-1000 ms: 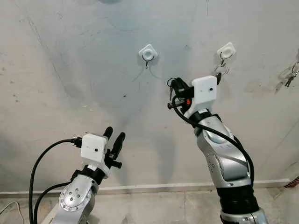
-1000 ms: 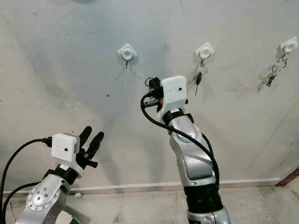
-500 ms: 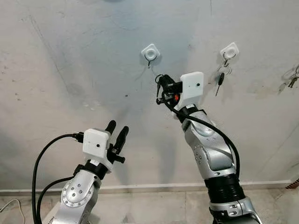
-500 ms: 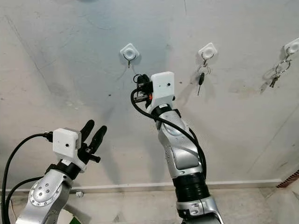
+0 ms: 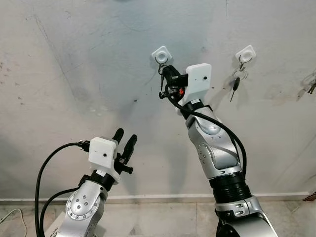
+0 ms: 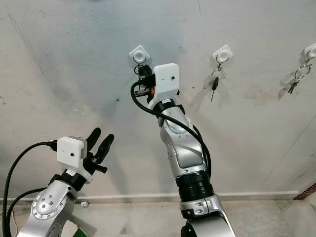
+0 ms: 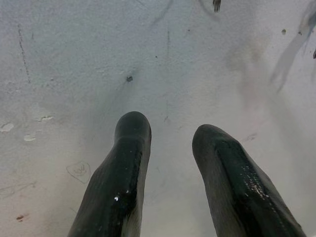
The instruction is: Hang keys on a hook
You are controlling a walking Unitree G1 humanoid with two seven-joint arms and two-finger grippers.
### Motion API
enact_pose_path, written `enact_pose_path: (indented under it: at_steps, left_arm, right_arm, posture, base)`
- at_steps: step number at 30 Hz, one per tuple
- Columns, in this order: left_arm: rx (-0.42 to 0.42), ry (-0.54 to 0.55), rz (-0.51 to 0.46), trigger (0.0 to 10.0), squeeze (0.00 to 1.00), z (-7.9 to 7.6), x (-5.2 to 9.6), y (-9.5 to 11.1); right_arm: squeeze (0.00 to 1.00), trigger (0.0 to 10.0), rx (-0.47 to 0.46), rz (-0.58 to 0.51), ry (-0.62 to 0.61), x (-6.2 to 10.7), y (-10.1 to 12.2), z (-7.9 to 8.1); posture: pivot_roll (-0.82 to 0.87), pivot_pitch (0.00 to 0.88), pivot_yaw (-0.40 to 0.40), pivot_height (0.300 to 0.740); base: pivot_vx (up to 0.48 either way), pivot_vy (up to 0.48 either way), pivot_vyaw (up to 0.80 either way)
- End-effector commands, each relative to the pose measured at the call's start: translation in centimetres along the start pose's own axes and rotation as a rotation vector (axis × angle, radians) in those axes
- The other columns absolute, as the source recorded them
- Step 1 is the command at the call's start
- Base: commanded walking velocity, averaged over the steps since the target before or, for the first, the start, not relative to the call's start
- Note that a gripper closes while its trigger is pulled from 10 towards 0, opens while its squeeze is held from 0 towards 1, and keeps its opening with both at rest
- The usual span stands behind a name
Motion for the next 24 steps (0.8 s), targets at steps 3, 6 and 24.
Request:
enact_pose_path:
  at_steps: [3, 6, 24]
  left_arm:
    - [0.007, -0.017, -0.041, 10.0, 0.00, -0.1, -0.1, 1.1]
    - [0.014, -0.022, -0.076, 10.0, 0.00, -0.2, -0.4, 2.1]
    - [0.026, -0.029, -0.099, 10.0, 0.00, -0.4, -0.4, 2.7]
  right_arm:
    - [0.00, 10.0, 0.009, -0.021, 0.001, -0.5, 0.5, 0.3]
    - [0.00, 10.0, 0.012, -0.015, -0.005, -0.5, 0.2, 0.2]
    - [0.00, 10.0, 0.009, -0.020, 0.024, -1.3, -0.2, 0.5]
  posture:
    - [0.05, 0.000, 0.042, 0.740]
    - [0.05, 0.000, 0.041, 0.740]
    - [0.06, 0.000, 0.034, 0.740]
  base:
    - [0.000, 0.000, 0.00]
    - [0.000, 0.000, 0.00]
    - [0.000, 0.000, 0.00]
Point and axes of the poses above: a point about 5 cm out from each wrist's last joint towards the gripper, its own x axis pointing back from the gripper into the wrist, its own y axis along the axis of the wrist's last joint, z = x × y, the point moved 4 cm from there along -x, pointing out of the wrist towards the gripper, and after that the axes turned 3 degrees about x, right-handed, at the moved point
